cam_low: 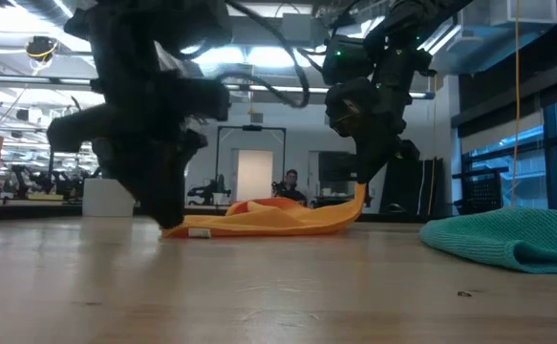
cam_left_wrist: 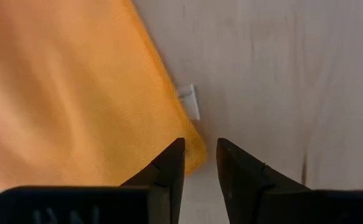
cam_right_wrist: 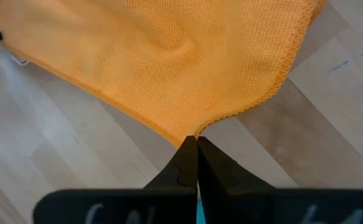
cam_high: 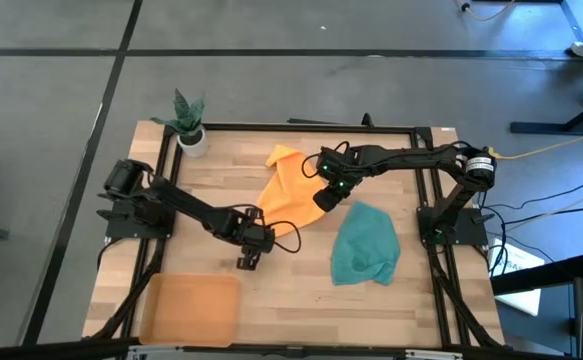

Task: Roll microfiber towels into tight, uniform cylinder then place into a basket
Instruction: Roll the orange microfiber towel

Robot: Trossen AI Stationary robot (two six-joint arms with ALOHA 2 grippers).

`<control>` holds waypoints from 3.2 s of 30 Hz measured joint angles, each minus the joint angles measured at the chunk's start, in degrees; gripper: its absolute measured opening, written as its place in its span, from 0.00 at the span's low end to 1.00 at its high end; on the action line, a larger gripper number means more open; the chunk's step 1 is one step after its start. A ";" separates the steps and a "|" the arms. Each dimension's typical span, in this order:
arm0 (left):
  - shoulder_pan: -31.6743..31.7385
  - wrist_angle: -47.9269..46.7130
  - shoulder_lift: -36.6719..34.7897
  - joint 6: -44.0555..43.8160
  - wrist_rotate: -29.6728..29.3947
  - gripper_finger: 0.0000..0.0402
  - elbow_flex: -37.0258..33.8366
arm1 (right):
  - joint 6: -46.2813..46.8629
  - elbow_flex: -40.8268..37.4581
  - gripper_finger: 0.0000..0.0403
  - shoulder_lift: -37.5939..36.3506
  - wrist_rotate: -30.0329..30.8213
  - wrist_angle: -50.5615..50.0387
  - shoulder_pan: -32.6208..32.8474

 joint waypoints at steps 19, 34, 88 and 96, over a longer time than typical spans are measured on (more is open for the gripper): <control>3.42 -1.66 2.99 -6.94 6.17 0.03 0.26 | -0.05 0.00 0.00 0.00 0.06 0.11 -0.02; 8.98 -10.57 -9.06 -17.05 11.48 0.00 2.23 | -2.19 2.18 0.00 -5.23 0.18 -0.23 -1.18; 31.34 -35.80 -20.00 11.21 -16.50 0.00 43.47 | -29.15 38.21 0.00 -7.69 26.35 -24.78 -8.73; 20.22 -50.13 -16.34 -2.04 -10.82 0.00 43.45 | -25.38 38.16 0.00 -7.69 25.61 -35.48 -1.68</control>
